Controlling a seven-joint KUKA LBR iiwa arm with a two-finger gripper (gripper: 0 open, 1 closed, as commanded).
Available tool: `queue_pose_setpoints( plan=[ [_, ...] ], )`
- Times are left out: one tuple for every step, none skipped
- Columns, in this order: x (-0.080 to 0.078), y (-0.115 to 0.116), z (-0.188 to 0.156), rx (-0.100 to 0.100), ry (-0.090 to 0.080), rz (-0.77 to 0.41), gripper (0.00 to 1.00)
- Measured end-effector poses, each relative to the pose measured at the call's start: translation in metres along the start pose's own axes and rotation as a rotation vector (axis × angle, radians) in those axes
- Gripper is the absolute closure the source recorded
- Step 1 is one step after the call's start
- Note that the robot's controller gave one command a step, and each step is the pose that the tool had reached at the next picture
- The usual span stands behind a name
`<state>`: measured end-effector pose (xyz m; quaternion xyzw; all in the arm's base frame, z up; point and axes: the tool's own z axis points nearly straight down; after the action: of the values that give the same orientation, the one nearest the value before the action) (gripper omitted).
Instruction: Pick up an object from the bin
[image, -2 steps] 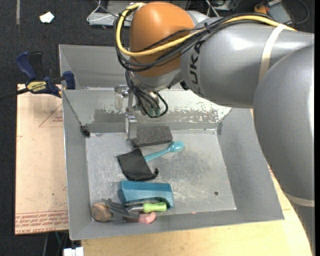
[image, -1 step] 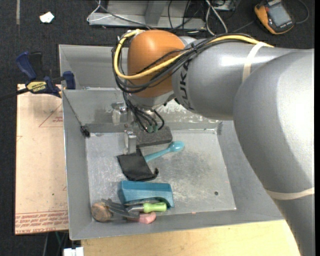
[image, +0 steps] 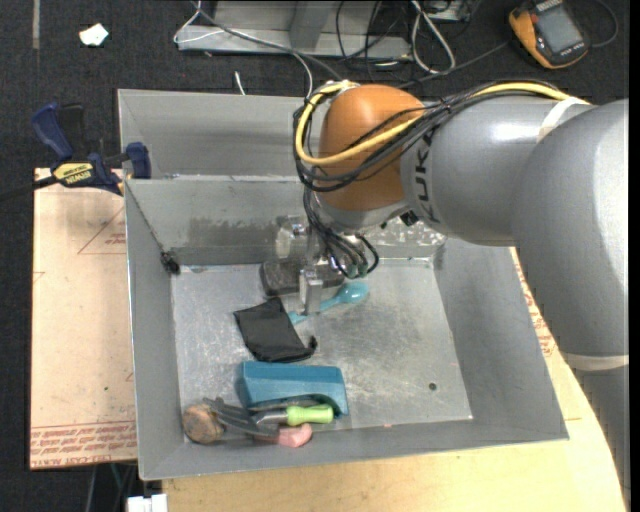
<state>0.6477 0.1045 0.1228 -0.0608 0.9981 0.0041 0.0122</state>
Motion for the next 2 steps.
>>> queue_pose_setpoints(
  plan=[
    [0.000, 0.001, 0.042, 0.000, 0.006, 0.035, 0.00],
    [0.027, -0.038, 0.027, -0.001, -0.002, -0.083, 0.00]
  ],
)
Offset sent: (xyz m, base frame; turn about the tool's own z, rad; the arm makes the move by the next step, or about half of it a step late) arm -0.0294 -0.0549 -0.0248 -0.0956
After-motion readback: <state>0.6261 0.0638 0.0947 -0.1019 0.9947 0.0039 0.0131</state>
